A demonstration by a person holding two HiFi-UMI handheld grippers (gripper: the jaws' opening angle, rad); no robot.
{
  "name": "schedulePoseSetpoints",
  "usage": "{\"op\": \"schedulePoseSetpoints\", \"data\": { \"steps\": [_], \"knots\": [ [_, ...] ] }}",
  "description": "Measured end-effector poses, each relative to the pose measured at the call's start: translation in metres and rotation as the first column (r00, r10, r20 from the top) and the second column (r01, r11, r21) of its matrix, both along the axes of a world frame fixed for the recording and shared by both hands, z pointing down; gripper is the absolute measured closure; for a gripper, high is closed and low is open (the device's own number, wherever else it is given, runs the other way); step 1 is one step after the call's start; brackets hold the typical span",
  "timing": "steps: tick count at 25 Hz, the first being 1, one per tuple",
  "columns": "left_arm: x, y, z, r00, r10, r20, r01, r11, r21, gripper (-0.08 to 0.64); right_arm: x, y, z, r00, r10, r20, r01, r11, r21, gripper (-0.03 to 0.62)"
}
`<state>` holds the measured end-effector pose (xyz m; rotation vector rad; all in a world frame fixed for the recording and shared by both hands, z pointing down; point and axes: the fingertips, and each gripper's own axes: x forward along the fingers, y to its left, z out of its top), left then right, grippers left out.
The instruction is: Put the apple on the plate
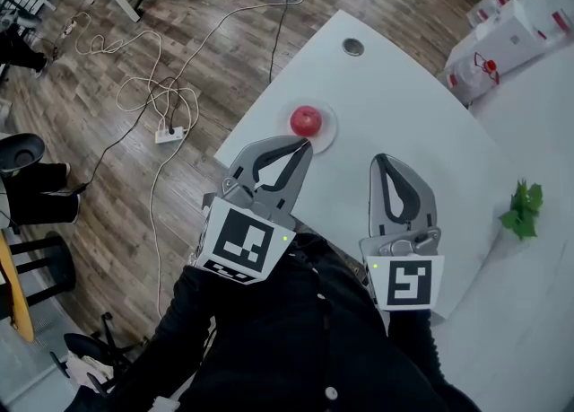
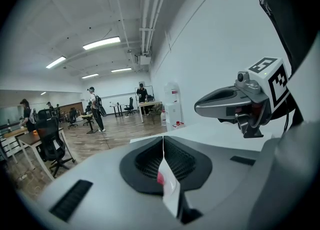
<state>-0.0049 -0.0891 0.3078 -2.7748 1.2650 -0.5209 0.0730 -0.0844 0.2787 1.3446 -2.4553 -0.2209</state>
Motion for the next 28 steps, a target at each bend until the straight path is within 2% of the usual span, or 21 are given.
{"op": "schedulePoseSetpoints", "data": {
  "steps": [4, 10, 14, 18, 28],
  "knots": [
    [-0.001, 0.005, -0.004, 1.000, 0.000, -0.005, 0.000, 1.000, 0.007, 0.542, -0.002, 0.002, -0.003, 1.000, 0.008, 0.008, -0.008, 1.000, 0.005, 0.551],
    [-0.006, 0.009, -0.007, 0.997, -0.057, -0.043, 0.055, 0.998, -0.034, 0.543, -0.006, 0.007, -0.004, 1.000, -0.005, -0.007, 0.005, 1.000, 0.011, 0.551],
    [-0.008, 0.010, -0.006, 0.999, -0.042, -0.022, 0.042, 0.999, -0.009, 0.543, -0.008, 0.008, -0.003, 1.000, -0.009, -0.016, 0.009, 1.000, 0.013, 0.551],
    [-0.010, 0.011, -0.006, 0.997, -0.066, -0.038, 0.065, 0.998, -0.027, 0.543, -0.008, 0.010, -0.003, 1.000, -0.013, -0.014, 0.013, 1.000, 0.016, 0.551],
    [-0.008, 0.009, -0.007, 0.997, -0.060, -0.041, 0.059, 0.998, -0.016, 0.543, -0.006, 0.010, -0.005, 1.000, -0.019, -0.021, 0.020, 1.000, 0.022, 0.551]
  ]
}}
